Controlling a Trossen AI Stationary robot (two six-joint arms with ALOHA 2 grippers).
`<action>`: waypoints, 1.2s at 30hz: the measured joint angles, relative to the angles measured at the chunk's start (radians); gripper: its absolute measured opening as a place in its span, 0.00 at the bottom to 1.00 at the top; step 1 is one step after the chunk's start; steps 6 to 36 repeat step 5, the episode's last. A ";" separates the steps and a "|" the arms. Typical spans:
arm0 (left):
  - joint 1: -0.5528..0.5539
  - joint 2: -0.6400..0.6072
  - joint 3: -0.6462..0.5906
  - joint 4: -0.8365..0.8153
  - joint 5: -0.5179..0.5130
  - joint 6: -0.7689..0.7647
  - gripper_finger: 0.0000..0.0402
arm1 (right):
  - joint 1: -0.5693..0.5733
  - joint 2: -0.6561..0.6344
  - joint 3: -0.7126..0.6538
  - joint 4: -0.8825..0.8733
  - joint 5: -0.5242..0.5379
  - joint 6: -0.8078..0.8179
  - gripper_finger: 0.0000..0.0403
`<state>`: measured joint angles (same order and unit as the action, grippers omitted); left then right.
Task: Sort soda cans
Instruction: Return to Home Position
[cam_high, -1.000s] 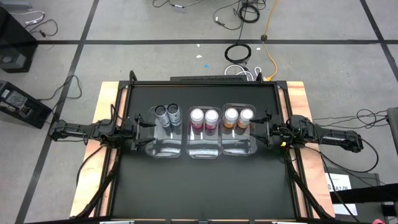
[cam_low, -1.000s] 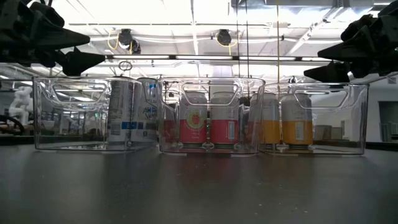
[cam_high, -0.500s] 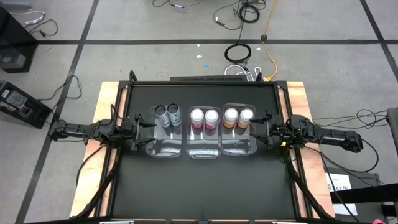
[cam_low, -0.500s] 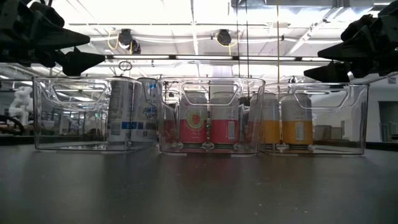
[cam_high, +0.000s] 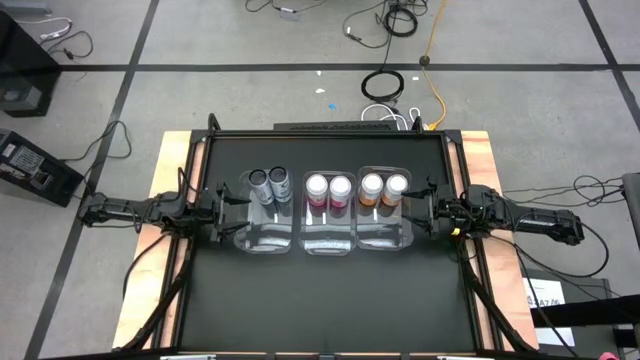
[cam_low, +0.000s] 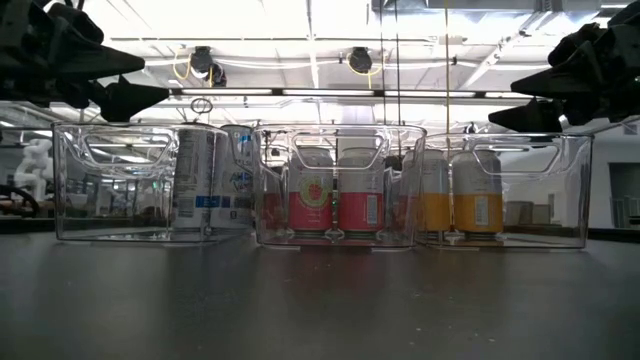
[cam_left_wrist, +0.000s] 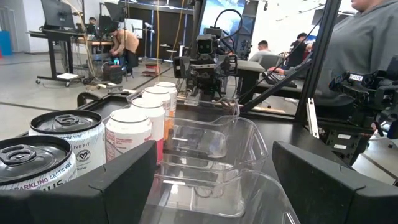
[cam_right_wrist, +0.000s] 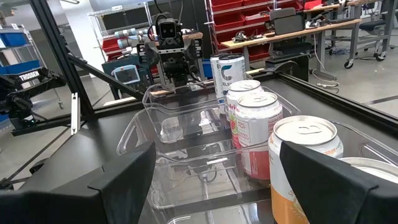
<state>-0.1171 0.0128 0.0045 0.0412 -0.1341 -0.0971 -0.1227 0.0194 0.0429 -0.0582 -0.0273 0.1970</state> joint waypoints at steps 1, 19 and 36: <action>0.000 0.000 0.000 0.000 0.000 0.000 0.82 | 0.000 0.000 0.000 0.000 0.000 0.000 0.83; 0.000 0.000 0.000 0.000 0.000 0.000 0.82 | 0.000 0.000 0.000 0.000 0.000 0.000 0.83; 0.000 0.000 0.000 0.000 0.000 0.000 0.82 | 0.000 0.000 0.000 0.000 0.000 0.000 0.83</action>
